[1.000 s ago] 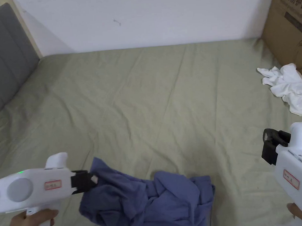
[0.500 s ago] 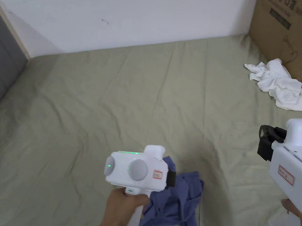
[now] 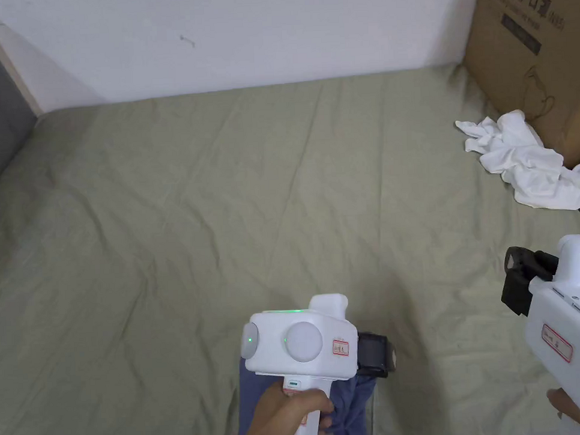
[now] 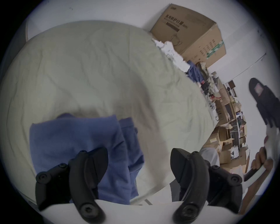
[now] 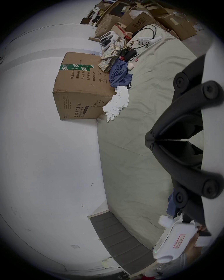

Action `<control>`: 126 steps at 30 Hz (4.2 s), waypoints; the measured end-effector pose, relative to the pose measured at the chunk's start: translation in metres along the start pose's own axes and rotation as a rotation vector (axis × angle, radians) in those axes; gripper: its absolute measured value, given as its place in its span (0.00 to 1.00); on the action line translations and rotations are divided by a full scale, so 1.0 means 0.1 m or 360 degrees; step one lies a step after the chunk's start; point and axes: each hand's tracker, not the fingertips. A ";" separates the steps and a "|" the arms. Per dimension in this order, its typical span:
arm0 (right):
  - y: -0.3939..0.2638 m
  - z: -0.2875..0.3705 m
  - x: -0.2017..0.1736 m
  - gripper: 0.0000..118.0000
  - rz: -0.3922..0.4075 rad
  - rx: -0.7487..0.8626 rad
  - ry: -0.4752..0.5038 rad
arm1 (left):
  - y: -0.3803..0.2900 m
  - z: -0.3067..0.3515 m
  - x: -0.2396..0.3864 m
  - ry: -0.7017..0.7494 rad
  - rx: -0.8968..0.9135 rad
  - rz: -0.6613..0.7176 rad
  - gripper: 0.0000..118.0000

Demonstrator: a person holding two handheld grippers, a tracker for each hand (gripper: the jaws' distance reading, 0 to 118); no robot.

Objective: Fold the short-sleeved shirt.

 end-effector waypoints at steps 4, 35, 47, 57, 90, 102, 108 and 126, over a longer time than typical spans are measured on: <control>0.04 0.00 -0.03 0.03 0.0001 0.0019 0.0014 | 0.03 0.42 -0.06 0.0080 0.0222 -0.0095 0.81; 0.03 0.04 0.00 0.03 0.0018 0.0001 0.0004 | -0.78 -0.24 -0.33 0.0182 0.0348 -0.0205 0.03; 0.01 0.04 0.03 0.03 0.0014 -0.0007 -0.0010 | -0.78 -0.41 -0.10 0.0182 0.0334 -0.0280 0.03; 0.12 0.15 -0.17 0.03 0.0029 0.0064 0.0051 | -0.55 0.57 -0.04 0.0270 0.0772 -0.0433 0.03; -0.21 -0.04 -1.18 0.03 0.0114 0.0168 0.0298 | -0.49 2.20 -0.94 0.0874 0.1578 -0.0215 0.03; -1.42 -0.79 -1.78 0.03 0.0227 -0.0359 0.0335 | -0.57 2.12 -1.26 0.0781 0.1415 -0.0090 0.03; -1.86 -1.01 -1.78 0.03 0.0283 -0.0560 0.0245 | -0.63 1.83 -1.43 0.0670 0.1154 0.0051 0.03; -1.86 -1.01 -1.69 0.02 0.0259 -0.0542 0.0323 | -0.64 0.51 -1.61 -0.0064 0.0236 0.0414 0.87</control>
